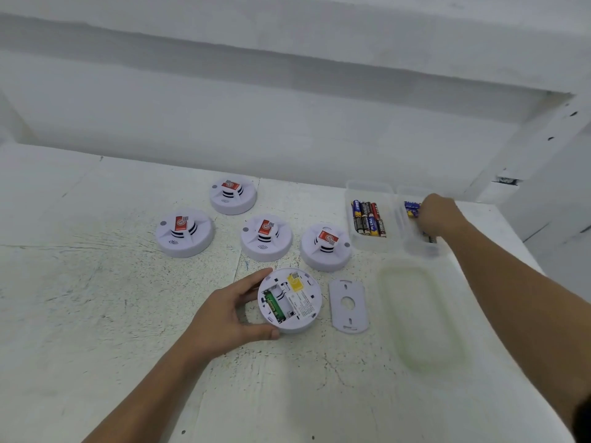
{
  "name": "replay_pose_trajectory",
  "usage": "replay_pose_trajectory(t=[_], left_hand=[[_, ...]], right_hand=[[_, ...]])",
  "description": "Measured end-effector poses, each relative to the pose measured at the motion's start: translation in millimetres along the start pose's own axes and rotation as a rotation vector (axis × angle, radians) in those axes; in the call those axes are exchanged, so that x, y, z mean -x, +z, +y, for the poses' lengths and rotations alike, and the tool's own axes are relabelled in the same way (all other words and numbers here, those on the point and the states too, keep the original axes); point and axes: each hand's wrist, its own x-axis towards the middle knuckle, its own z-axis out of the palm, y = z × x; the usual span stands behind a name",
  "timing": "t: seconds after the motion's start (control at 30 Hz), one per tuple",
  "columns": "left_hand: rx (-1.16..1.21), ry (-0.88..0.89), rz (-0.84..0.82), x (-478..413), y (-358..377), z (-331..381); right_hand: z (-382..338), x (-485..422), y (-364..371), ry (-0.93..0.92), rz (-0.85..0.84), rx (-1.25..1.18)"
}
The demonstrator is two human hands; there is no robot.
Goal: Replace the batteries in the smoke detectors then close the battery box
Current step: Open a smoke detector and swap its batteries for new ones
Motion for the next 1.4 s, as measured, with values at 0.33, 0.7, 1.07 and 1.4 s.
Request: replay_pose_trajectory(t=[0.33, 0.7, 1.07, 1.4], left_hand=[[0.009, -0.005, 0.003, 1, 0, 2], [0.000, -0.009, 0.008, 1, -1, 2], [-0.023, 0.015, -0.001, 0, -1, 0], [-0.054, 0.038, -0.011, 2, -2, 2]], right_hand=[[1, -10, 20, -0.050, 0.033, 0.038], [11, -8, 5, 0.159, 0.041, -0.502], [11, 40, -31, 0.087, -0.273, -1.566], [-42, 118, -13, -0.125, -0.693, -1.623]])
